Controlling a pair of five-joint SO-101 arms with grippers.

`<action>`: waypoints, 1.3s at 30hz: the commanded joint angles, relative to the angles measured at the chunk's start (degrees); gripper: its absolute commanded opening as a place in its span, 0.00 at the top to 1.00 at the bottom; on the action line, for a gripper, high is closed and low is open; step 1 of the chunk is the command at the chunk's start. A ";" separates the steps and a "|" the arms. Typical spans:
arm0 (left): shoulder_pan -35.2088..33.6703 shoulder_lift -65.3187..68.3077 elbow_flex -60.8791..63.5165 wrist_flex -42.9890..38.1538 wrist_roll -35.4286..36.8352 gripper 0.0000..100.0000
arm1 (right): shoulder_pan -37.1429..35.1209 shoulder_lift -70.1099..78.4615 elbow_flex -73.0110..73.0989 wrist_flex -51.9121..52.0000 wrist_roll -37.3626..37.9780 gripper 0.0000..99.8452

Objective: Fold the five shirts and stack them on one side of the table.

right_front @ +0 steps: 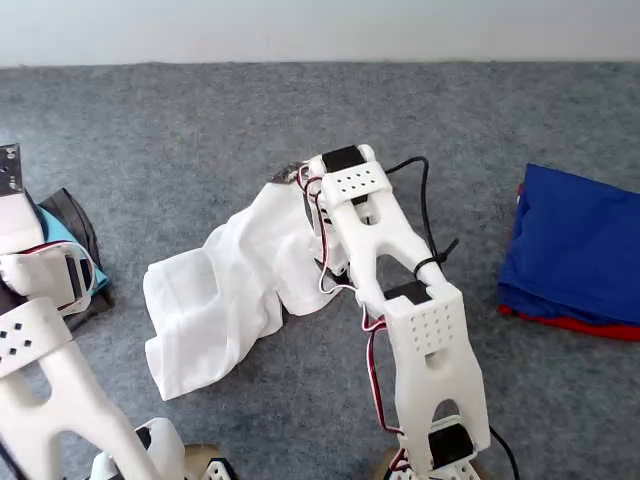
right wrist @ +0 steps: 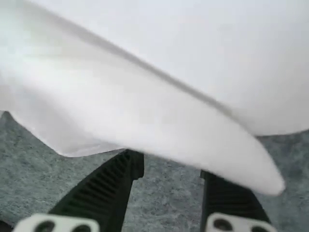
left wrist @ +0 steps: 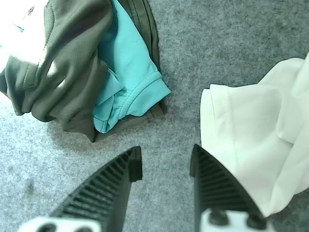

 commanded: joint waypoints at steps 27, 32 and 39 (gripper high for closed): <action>1.58 -1.32 -0.57 -0.18 0.09 0.83 | 11.03 -31.25 15.12 4.44 4.66 0.99; 12.48 -1.32 -0.48 3.60 -1.41 0.83 | 18.51 -50.68 28.66 4.44 8.26 0.99; 26.20 -0.53 0.57 4.40 -1.49 0.82 | 32.92 -69.93 39.03 4.35 14.77 0.99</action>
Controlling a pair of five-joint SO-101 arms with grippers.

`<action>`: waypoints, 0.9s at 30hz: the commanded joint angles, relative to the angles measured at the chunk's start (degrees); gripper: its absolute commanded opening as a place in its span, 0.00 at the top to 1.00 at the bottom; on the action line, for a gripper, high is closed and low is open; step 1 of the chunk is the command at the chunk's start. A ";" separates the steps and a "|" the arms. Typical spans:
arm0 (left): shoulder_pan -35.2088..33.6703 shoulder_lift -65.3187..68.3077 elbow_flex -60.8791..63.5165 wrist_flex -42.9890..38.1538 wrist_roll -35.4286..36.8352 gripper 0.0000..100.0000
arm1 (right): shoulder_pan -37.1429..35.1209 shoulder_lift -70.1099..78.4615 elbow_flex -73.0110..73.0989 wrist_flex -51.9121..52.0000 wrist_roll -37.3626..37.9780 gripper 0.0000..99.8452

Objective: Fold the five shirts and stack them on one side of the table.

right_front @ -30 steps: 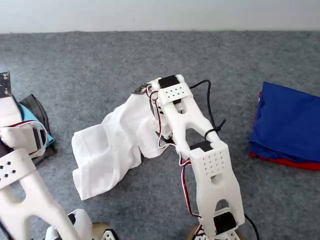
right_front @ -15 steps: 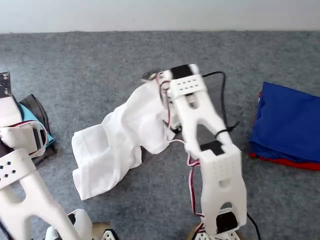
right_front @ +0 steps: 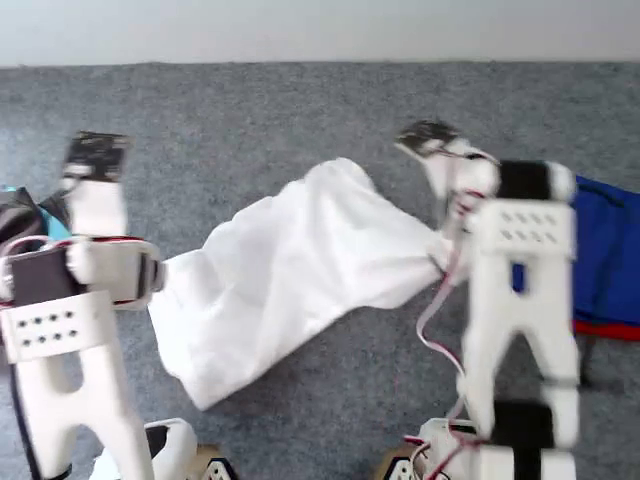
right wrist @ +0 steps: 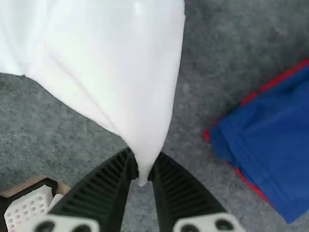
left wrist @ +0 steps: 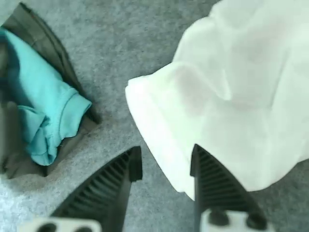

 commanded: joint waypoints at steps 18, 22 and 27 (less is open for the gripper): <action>23.91 16.18 7.16 -2.55 -4.22 0.77 | 17.54 -21.14 12.22 2.24 11.43 0.99; 15.30 20.48 7.87 -8.35 -4.57 0.77 | 17.71 -21.23 12.22 2.33 11.43 0.99; 8.44 32.97 6.73 -15.91 -9.41 0.78 | 17.45 -21.23 12.22 2.33 11.34 0.99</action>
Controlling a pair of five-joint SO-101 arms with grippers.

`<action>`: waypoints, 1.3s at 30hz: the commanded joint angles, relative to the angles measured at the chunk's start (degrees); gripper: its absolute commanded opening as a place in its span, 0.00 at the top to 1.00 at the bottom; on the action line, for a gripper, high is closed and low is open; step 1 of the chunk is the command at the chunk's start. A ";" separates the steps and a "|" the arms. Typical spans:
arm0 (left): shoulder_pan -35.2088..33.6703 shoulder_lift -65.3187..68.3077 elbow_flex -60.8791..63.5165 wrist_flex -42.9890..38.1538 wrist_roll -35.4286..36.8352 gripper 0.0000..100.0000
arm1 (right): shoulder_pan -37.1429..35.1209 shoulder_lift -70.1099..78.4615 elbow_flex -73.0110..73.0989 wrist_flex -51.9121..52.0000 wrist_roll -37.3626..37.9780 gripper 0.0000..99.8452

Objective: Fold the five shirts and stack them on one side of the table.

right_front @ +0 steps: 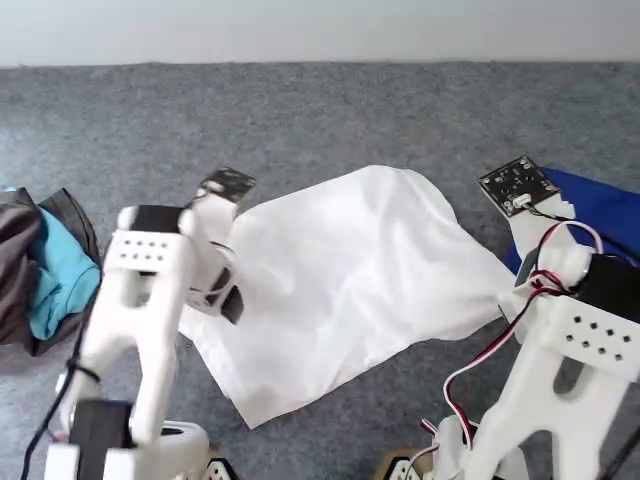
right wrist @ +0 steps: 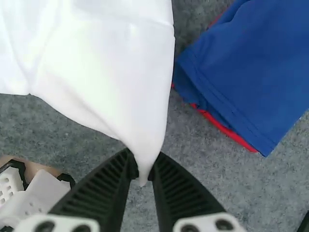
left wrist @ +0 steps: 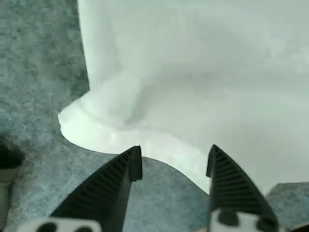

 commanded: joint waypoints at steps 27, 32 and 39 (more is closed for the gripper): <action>-8.97 39.30 -64.84 15.74 -2.46 0.83 | -10.51 -1.27 6.15 -5.41 -7.91 0.99; -3.96 24.35 -49.98 15.74 -5.19 0.83 | -10.51 -1.27 9.05 -7.78 -8.00 0.99; 9.49 3.08 -19.12 15.03 -7.56 0.83 | -10.51 -1.27 11.08 -8.92 -8.26 0.99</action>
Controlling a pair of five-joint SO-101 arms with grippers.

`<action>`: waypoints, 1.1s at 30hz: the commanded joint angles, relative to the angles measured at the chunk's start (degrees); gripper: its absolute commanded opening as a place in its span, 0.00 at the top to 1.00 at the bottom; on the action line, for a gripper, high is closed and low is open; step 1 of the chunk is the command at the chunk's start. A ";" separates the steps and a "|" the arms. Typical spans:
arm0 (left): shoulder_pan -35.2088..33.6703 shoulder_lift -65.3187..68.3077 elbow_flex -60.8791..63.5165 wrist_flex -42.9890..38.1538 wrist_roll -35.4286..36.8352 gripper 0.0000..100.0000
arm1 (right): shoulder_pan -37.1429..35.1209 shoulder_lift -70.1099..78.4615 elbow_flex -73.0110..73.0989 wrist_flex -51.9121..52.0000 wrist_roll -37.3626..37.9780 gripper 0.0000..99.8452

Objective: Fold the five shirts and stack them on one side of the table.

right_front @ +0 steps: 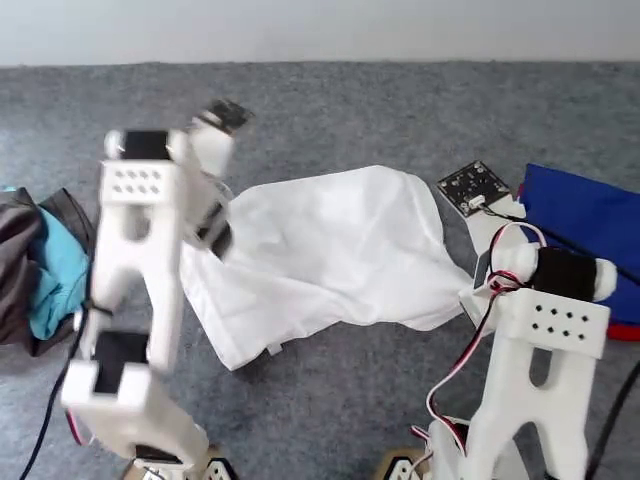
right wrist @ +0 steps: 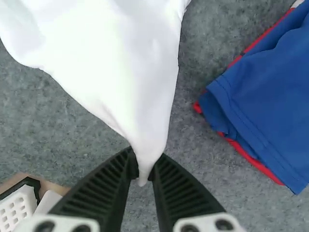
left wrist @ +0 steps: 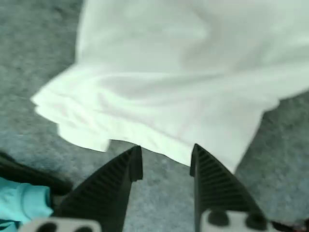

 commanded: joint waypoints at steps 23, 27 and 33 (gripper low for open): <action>10.29 -11.78 41.89 -21.71 -0.35 0.76 | -0.40 -1.19 1.67 -0.13 -2.99 0.99; 6.77 -11.78 42.07 -24.26 -0.18 0.76 | -0.40 -1.19 1.67 -0.13 -2.99 0.99; 6.33 -5.45 41.89 -25.49 -0.18 0.76 | -0.40 -1.19 1.67 -0.13 -2.99 0.99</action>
